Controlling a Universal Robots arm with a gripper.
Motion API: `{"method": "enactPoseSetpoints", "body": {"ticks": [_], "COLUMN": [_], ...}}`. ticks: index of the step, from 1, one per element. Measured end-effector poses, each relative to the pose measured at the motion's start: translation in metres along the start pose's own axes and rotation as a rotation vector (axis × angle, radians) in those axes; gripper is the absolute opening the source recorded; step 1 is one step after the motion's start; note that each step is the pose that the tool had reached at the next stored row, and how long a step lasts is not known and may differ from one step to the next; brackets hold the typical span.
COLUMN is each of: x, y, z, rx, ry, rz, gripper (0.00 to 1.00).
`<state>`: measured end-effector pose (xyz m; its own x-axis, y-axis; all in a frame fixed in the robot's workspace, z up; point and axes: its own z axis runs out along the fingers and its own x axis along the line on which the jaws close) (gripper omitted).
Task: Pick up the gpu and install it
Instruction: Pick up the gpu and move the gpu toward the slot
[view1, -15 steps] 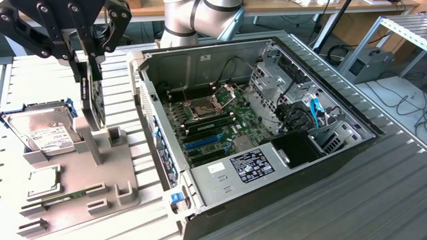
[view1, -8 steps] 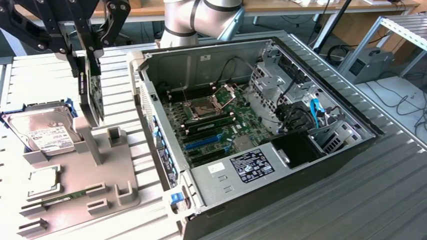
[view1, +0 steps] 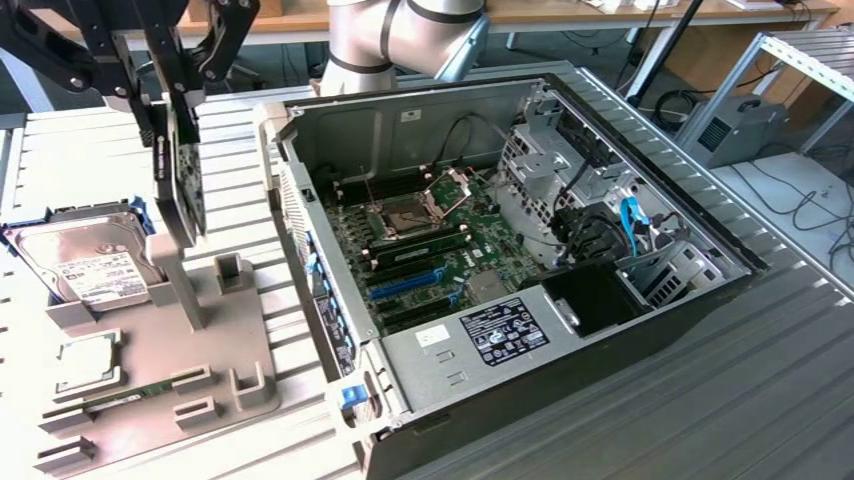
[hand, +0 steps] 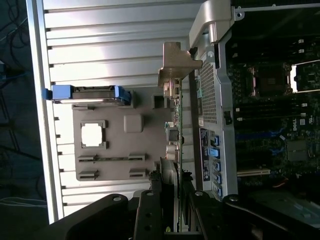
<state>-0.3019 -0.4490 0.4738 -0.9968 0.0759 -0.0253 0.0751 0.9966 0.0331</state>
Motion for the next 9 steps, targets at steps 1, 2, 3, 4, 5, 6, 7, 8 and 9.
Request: {"method": "enactPoseSetpoints", "body": {"ticks": [1,2,3,4,5,6,7,8,9], "x": [0.0,-0.0001,-0.0001,-0.0001,-0.0001,-0.0002,-0.0002,-0.0002,-0.0002], "y": [0.0,0.0001,0.0001,0.0001,0.0002,0.0002,0.0002,0.0002,0.0003], "z": [-0.0015,-0.0026,-0.0035,-0.0046,-0.0054,-0.0061,-0.0068,-0.0077,-0.0083], "rx": [0.0,0.0,0.0001,0.0,0.0,0.0,0.0,0.0,0.0], "ry": [0.0,0.0,0.0,0.0,0.0,0.0,0.0,0.0,0.0], "rz": [0.0,0.0,0.0,0.0,0.0,0.0,0.0,0.0,0.0], "gripper": [0.26,0.26,0.26,0.26,0.26,0.26,0.26,0.26,0.26]}}
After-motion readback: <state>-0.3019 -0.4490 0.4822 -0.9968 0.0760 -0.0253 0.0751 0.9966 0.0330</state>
